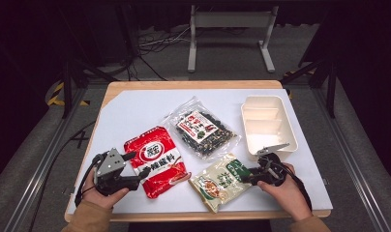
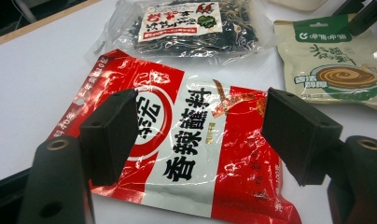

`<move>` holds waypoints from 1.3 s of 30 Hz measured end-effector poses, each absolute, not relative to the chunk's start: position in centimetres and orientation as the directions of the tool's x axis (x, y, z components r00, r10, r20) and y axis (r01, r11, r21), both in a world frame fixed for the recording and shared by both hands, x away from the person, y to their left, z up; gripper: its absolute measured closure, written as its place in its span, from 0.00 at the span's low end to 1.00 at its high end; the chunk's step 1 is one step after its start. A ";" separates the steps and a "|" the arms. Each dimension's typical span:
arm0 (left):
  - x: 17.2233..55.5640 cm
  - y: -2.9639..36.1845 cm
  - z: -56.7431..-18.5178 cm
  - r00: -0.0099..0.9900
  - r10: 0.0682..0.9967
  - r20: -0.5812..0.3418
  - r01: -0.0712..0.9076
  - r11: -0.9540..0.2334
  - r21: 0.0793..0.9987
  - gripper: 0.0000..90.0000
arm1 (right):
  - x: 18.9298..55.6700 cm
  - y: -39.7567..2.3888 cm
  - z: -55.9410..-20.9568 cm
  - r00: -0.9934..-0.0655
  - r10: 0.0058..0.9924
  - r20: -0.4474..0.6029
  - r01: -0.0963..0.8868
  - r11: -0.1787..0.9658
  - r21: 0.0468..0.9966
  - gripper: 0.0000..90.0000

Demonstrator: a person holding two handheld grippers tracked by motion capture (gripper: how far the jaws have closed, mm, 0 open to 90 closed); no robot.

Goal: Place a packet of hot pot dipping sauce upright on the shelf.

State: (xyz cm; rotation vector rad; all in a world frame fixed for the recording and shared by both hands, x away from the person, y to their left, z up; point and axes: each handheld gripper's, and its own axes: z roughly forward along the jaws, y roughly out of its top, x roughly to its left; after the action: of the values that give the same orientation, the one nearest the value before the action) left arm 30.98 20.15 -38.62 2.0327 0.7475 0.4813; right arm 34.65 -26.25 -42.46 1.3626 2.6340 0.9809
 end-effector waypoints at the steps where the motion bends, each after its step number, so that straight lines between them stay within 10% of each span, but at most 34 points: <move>1: 31.0 20.2 -38.6 0.742 0.669 0.049 0.323 -0.420 0.848 0.31 | 34.6 -26.2 -42.4 -0.618 0.742 0.260 0.731 0.421 0.537 0.61; 28: 31.1 20.1 -38.9 0.739 0.672 0.043 0.330 -0.417 0.847 0.31 | 34.3 -23.7 -42.0 -0.672 0.649 0.357 0.714 0.440 0.545 0.65; 39: 31.1 20.1 -38.9 0.737 0.674 0.043 0.329 -0.415 0.848 0.31 | 34.3 -23.3 -43.0 -0.673 0.673 0.307 0.710 0.472 0.523 0.89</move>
State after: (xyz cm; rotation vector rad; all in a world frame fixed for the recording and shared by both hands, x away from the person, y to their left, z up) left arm 31.08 20.07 -38.88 2.0276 0.7592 0.4785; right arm 34.30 -23.27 -42.99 1.2911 2.7440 1.0196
